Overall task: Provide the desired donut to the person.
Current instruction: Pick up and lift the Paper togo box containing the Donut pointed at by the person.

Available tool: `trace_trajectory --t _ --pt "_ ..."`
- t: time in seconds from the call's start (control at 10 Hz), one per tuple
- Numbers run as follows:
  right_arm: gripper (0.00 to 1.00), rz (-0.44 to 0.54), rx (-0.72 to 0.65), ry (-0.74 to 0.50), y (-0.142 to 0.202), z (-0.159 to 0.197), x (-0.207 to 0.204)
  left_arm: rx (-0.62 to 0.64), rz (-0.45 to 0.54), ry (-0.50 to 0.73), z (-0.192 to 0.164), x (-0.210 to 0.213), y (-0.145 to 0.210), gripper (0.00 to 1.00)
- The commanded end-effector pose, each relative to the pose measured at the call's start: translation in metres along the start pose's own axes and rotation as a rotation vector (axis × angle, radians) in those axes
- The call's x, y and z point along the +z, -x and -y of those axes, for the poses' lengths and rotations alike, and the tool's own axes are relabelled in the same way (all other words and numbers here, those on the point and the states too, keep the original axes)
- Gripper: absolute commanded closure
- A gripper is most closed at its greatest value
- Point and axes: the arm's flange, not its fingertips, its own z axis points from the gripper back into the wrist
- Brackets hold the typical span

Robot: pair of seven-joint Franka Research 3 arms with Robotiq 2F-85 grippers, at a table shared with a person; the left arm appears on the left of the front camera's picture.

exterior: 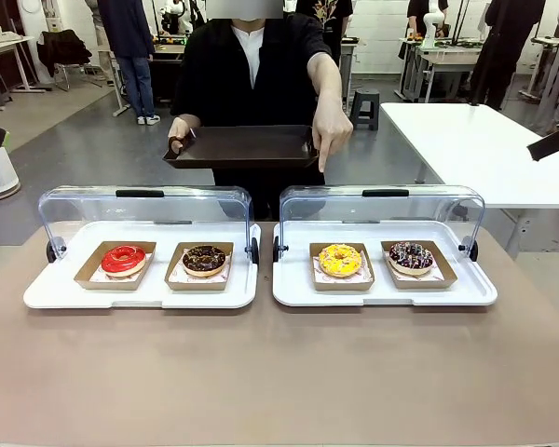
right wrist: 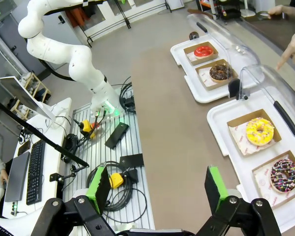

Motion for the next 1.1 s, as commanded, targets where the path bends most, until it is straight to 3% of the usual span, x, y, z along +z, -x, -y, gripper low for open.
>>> trace_trajectory --t 0.0,1.0 --pt "0.0 0.027 0.014 -0.016 -0.002 0.0024 0.0005 -0.015 0.02 0.003 -0.0015 0.0009 -0.0021 0.0" --pt "0.0 0.0 0.001 0.0 0.0 0.0 0.0 -0.015 0.02 0.003 -0.0015 0.0009 -0.0021 0.0"
